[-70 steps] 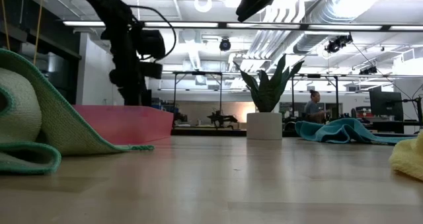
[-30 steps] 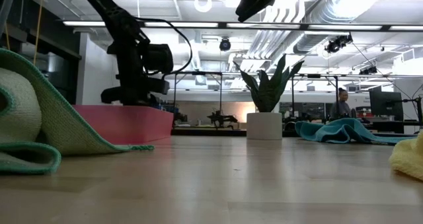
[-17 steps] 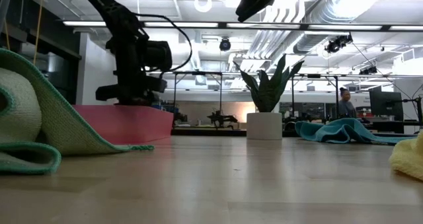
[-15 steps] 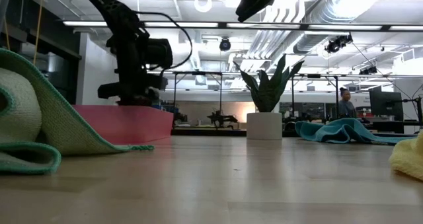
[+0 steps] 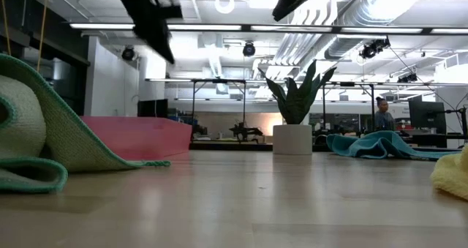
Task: Fold microfiber towels
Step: Fold the blue microfiber towel
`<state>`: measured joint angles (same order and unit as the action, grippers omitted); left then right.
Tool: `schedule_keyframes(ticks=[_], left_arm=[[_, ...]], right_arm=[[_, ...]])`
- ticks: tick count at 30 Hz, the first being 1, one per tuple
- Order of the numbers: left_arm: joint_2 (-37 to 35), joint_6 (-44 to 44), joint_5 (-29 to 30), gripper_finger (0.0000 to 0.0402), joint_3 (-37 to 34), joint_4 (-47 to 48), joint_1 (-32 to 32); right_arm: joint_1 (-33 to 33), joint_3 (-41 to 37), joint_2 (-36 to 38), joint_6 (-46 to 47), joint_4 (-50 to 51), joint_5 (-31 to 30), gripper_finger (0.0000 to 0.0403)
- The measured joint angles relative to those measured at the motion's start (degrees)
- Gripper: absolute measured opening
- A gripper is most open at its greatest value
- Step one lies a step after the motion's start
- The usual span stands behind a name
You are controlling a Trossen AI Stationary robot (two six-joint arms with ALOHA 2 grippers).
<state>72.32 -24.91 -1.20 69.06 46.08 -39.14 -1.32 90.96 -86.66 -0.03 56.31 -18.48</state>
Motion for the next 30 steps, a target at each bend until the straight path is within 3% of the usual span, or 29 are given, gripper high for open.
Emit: schedule_keyframes(ticks=[6,10,14,20,30], left_arm=[[-13.3,13.6,-3.5,0.0,-0.9,-5.9,7.9],[-20.7,22.2,-3.5,0.0,-8.9,-22.8,15.6],[-25.9,29.8,-1.0,0.0,-20.8,-42.6,22.5],[-28.0,32.9,4.8,0.0,-31.9,-55.4,30.0],[-28.0,31.3,5.3,0.0,-32.8,-56.4,32.1]], right_arm=[[-1.7,-15.3,9.2,6.6,-5.7,2.8,0.0185],[-0.8,-28.1,17.4,14.9,-15.3,3.4,0.0185],[0.3,-35.7,23.9,21.4,-22.1,4.0,0.0185],[0.5,-39.6,28.0,23.4,-28.6,4.0,0.0185],[0.5,-39.7,27.8,22.1,-30.8,4.0,0.0185]])
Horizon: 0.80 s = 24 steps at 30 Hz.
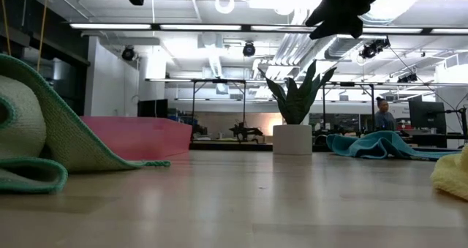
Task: Fold microfiber towels
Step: Fold the blue microfiber towel
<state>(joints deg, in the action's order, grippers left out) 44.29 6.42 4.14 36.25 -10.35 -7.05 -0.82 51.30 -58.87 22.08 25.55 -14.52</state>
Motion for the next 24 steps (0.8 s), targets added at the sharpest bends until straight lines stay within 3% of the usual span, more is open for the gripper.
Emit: schedule_keyframes(ticks=[13,20,24], left_arm=[[0.0,-0.1,0.5,0.0001,0.0,0.0,0.0],[0.0,0.0,0.6,0.0001,0.0,0.1,0.0],[0.0,0.0,0.6,0.0001,0.0,0.2,0.0]], right_arm=[[-0.1,0.0,-0.3,1.2,-0.7,0.0,0.0185],[-4.8,4.0,-7.6,11.4,23.6,-6.1,0.0185],[-10.6,4.0,-14.8,10.0,34.6,-5.4,0.0185]])
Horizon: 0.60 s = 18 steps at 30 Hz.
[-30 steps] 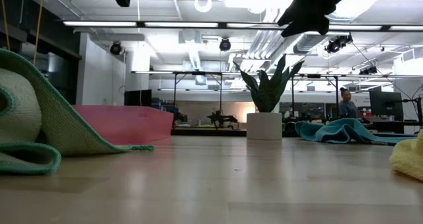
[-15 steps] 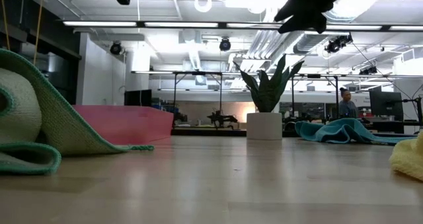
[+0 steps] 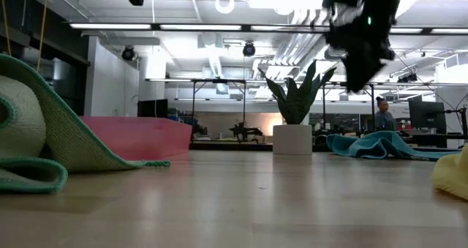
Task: Fold microfiber towels
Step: Fold the blue microfiber towel
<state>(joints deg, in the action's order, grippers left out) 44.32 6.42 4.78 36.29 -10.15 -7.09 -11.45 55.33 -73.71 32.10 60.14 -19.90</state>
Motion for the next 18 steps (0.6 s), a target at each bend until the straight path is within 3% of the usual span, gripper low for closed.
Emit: schedule_keyframes(ticks=[10,18], left_arm=[[0.0,0.0,1.1,0.0001,0.0,0.0,0.0],[0.0,-0.1,2.1,0.0001,0.0,0.0,0.0]], right_arm=[[-8.4,0.0,-16.7,-26.6,-1.7,1.3,0.0185],[-8.9,0.1,-24.1,-32.6,-3.0,-2.8,0.0185]])
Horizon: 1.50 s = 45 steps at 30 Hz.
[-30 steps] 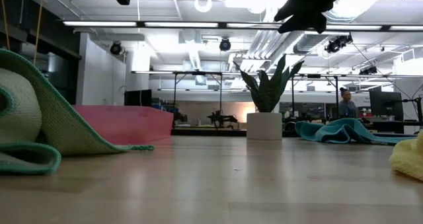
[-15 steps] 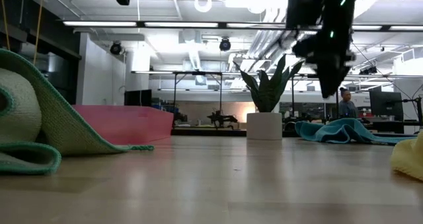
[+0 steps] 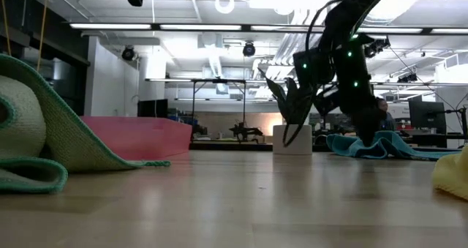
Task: Fold microfiber towels
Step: Fold the blue microfiber towel
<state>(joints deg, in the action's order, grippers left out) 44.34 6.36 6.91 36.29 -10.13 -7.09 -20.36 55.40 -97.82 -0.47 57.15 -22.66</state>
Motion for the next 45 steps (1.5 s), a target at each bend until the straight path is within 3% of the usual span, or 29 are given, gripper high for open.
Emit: schedule_keyframes(ticks=[11,14,17,19,21,26,37,45], left_arm=[[0.0,0.0,1.2,0.0001,0.0,0.0,0.0],[0.0,0.0,1.3,0.0001,0.0,0.0,0.0],[0.0,0.0,1.3,0.0001,0.0,0.0,0.0],[0.0,0.0,1.3,0.0001,0.0,0.0,0.0],[0.0,0.0,1.3,0.0001,0.0,0.0,0.0],[0.0,0.0,1.3,0.0001,0.0,0.0,0.0],[0.0,1.0,1.2,0.0001,0.0,0.0,0.0],[1.8,1.0,2.6,0.0011,0.0,0.0,0.0]], right_arm=[[0.0,0.0,-3.5,0.5,-2.4,-5.7,0.0181],[0.0,0.0,-3.2,0.5,-2.4,-6.7,0.015],[0.0,0.0,-3.2,0.5,-2.3,-6.1,0.0085],[0.0,0.0,-3.2,0.5,-2.3,-4.5,0.0031],[0.0,0.0,-3.0,0.8,-2.2,-1.9,0.0011],[0.3,0.0,1.7,4.3,-1.7,3.7,0.0003],[4.2,0.0,26.2,19.4,-5.5,22.7,0.0],[9.0,3.0,30.5,30.6,-9.4,23.7,0.0]])
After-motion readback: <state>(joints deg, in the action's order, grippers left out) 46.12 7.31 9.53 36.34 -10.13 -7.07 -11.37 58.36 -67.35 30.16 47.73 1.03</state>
